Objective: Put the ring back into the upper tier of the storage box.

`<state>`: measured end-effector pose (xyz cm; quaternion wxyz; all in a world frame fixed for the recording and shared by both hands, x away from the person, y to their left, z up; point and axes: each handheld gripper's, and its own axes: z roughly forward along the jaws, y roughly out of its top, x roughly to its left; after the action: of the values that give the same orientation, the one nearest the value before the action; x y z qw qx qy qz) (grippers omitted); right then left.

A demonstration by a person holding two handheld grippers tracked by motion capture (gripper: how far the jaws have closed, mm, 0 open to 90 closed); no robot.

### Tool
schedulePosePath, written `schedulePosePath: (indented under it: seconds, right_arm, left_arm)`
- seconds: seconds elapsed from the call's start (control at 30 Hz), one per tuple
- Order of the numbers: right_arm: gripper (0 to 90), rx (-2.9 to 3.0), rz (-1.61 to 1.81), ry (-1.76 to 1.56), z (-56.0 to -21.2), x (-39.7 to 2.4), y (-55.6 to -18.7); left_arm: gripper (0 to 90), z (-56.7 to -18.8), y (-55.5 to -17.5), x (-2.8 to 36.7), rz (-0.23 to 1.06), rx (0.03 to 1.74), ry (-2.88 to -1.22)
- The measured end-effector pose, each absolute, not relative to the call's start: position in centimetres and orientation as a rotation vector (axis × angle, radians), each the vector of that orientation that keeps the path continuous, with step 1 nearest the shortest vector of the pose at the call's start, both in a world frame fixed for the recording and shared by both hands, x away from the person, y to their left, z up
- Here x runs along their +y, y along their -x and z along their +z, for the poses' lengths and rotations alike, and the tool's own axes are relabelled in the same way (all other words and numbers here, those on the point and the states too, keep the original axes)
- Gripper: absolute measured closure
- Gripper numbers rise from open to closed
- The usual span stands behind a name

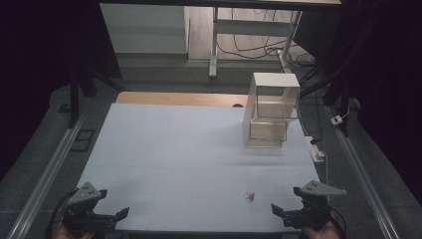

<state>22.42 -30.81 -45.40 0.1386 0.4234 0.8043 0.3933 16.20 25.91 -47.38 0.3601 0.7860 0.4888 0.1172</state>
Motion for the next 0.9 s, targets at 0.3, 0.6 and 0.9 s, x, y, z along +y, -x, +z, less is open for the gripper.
schedulePosePath:
  seconds: [0.3,0.6,0.9]
  right_arm:
    - [0.0,2.334,1.165,-1.251,-45.44,-31.06,-22.63]
    - [0.0,2.351,1.17,-1.259,-45.51,-31.08,-22.8]
    - [0.0,2.376,1.153,-1.246,-45.53,-30.87,-22.87]
  left_arm:
    - [5.4,-47.48,-16.26,25.63,0.293,1.241,-2.059]
    - [4.8,-47.47,-16.27,25.7,0.28,1.234,-2.052]
    - [4.5,-47.46,-16.25,25.72,0.274,1.226,-2.051]
